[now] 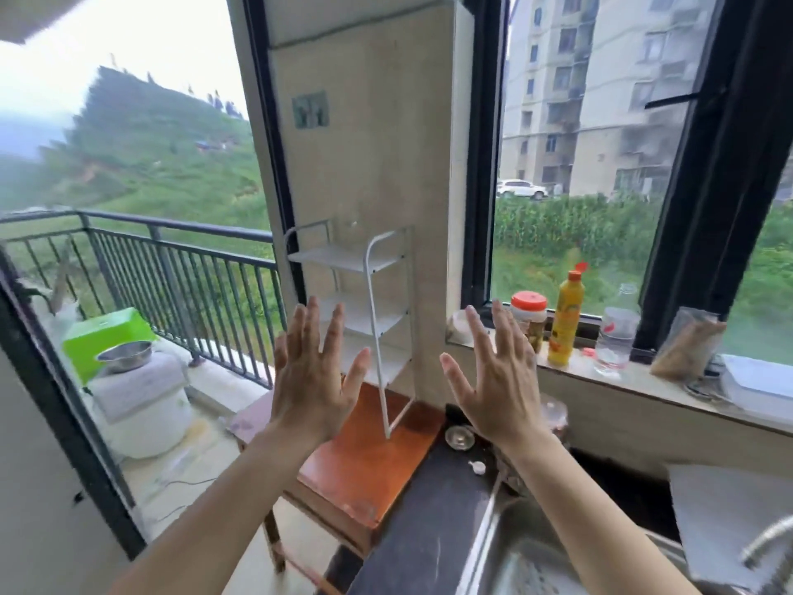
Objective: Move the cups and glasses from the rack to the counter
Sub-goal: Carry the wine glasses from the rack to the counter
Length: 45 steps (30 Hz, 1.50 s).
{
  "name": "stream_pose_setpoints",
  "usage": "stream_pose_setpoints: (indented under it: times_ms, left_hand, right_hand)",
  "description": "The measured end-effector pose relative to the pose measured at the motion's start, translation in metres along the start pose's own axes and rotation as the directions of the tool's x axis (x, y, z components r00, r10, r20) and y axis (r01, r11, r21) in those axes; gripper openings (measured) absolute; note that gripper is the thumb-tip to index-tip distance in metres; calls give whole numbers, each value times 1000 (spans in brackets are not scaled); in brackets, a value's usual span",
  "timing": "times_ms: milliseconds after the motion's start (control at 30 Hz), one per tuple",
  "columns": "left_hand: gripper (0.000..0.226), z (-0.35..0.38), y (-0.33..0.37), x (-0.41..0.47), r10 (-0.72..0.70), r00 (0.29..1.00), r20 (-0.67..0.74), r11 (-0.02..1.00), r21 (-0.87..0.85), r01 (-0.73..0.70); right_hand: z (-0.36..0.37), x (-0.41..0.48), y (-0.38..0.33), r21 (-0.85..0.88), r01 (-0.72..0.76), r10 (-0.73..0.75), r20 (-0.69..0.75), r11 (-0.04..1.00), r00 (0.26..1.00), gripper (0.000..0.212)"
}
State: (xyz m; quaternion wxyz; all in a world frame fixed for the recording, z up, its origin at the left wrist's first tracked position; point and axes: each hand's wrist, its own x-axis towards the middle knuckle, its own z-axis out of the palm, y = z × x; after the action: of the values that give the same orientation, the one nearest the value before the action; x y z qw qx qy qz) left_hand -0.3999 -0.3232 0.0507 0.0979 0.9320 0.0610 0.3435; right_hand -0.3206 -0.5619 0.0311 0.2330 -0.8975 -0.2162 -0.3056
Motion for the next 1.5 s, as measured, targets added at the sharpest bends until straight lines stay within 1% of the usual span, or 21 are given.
stream_pose_setpoints:
  times_ms: [200,300,367,500,633,800,900,1000,1067,1133,1267,1367,1433,1500]
  left_hand:
    - [75,12,-54,86,-37,996,-76,998,41,40]
    - [75,22,-82,123,-61,992,-108,997,32,64]
    - [75,36,-102,148,-62,991,-121,998,17,65]
    - [76,77,-146,200,-37,995,-91,999,-5,37]
    - [75,122,-192,263,60,997,-44,997,-36,-61]
    - [72,165,-240,346,183,983,12,981,-65,-182]
    - [70,189,-261,378,254,965,72,967,-41,-251]
    - [71,213,-273,391,269,946,181,963,-76,-259]
    - [72,227,-279,389,270,932,243,963,-93,-255]
    - [71,237,-284,389,270,923,273,963,-98,-252]
    - [63,238,-284,388,294,930,220,954,-117,-274]
    - [59,237,-282,386,289,937,196,953,-148,-263]
    - [58,238,-284,387,288,939,188,953,-148,-263]
    - [55,240,-284,388,285,941,185,954,-152,-259]
  right_hand:
    - [55,115,-25,86,68,-66,-25,994,997,75]
    - [83,158,-38,69,112,-112,-3,991,994,74]
    - [100,180,-44,61,105,-106,0,993,994,73]
    - [135,220,-57,31,96,-96,-21,995,995,72]
    - [173,269,-71,-39,66,-69,-87,997,994,71]
    - [212,338,-95,-46,-104,98,-121,994,988,70]
    - [230,380,-111,-139,-145,129,-117,980,985,70]
    - [249,417,-126,-174,-183,169,-92,968,981,71]
    - [263,436,-133,-146,-208,201,-62,967,978,72]
    - [276,450,-138,-101,-229,227,-36,968,973,72]
    - [302,468,-141,-34,-272,273,37,962,961,71]
    - [322,471,-137,-11,-300,300,99,954,949,66]
    - [329,471,-137,16,-307,304,95,952,948,61]
    - [331,471,-139,66,-309,306,41,949,951,54]
